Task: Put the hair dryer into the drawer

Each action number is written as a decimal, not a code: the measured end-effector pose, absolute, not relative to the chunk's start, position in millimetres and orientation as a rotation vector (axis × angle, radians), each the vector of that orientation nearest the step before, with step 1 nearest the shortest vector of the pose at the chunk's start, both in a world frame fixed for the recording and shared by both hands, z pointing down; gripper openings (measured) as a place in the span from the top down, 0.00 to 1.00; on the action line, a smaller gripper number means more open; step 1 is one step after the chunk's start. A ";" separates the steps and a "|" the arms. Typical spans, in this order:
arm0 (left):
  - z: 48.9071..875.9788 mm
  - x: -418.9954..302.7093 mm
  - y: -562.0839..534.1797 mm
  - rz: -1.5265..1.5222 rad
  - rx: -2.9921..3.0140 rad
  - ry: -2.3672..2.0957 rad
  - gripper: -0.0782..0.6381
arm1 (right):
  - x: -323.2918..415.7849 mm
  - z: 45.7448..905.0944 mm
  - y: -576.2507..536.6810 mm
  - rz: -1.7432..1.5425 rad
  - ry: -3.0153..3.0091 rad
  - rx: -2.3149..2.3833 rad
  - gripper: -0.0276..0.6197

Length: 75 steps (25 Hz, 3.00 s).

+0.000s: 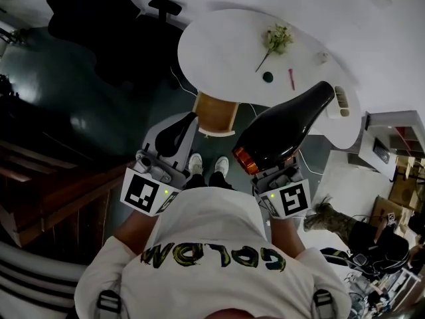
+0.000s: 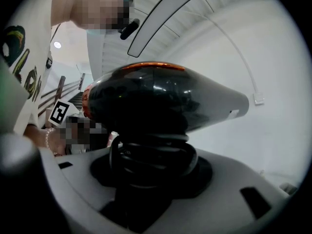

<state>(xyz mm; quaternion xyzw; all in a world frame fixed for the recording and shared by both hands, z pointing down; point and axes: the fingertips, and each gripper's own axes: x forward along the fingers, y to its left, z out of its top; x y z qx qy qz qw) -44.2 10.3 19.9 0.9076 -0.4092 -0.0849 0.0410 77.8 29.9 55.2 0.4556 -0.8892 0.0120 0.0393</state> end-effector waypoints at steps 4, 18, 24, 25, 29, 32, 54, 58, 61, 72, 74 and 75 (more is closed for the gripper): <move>38.5 -41.6 3.7 -0.204 2.752 -1.233 0.87 | 78.0 73.8 24.1 0.067 -2.715 1.323 0.58; 137.8 -23.5 5.5 -0.019 2.642 -1.052 0.75 | 64.7 185.8 51.3 0.296 -2.650 0.927 0.58; 181.1 -16.4 8.3 0.043 2.601 -0.977 0.71 | 59.1 239.5 68.1 0.389 -2.607 0.739 0.58; 187.5 -15.5 9.7 0.053 2.593 -0.967 0.71 | 57.5 248.1 72.3 0.397 -2.598 0.697 0.58; 214.3 -11.0 10.9 0.087 2.571 -0.926 0.72 | 49.4 279.6 86.2 0.466 -2.577 0.533 0.58; 235.2 -9.2 8.9 0.110 2.548 -0.897 0.72 | 43.6 304.8 92.5 0.553 -2.542 0.419 0.58; 390.0 -18.2 -21.1 0.269 2.446 -0.865 0.86 | 36.2 472.6 67.8 0.916 -2.161 -0.073 0.58; 383.6 -14.6 -23.8 0.278 2.473 -0.852 0.87 | 38.8 468.5 52.0 0.953 -2.130 -0.051 0.58; 392.3 -17.1 -27.0 0.290 2.469 -0.848 0.88 | 37.2 478.3 41.6 0.950 -2.095 -0.038 0.58; 441.0 -16.2 -53.2 0.517 2.518 -0.772 0.88 | 38.3 540.2 -5.9 0.839 -2.000 0.045 0.58; 447.7 -14.0 -58.1 0.574 2.524 -0.751 0.88 | 39.6 547.9 -16.3 0.794 -1.985 0.076 0.58; 452.7 -13.1 -62.2 0.601 2.524 -0.746 0.88 | 40.1 552.7 -22.6 0.768 -1.975 0.093 0.58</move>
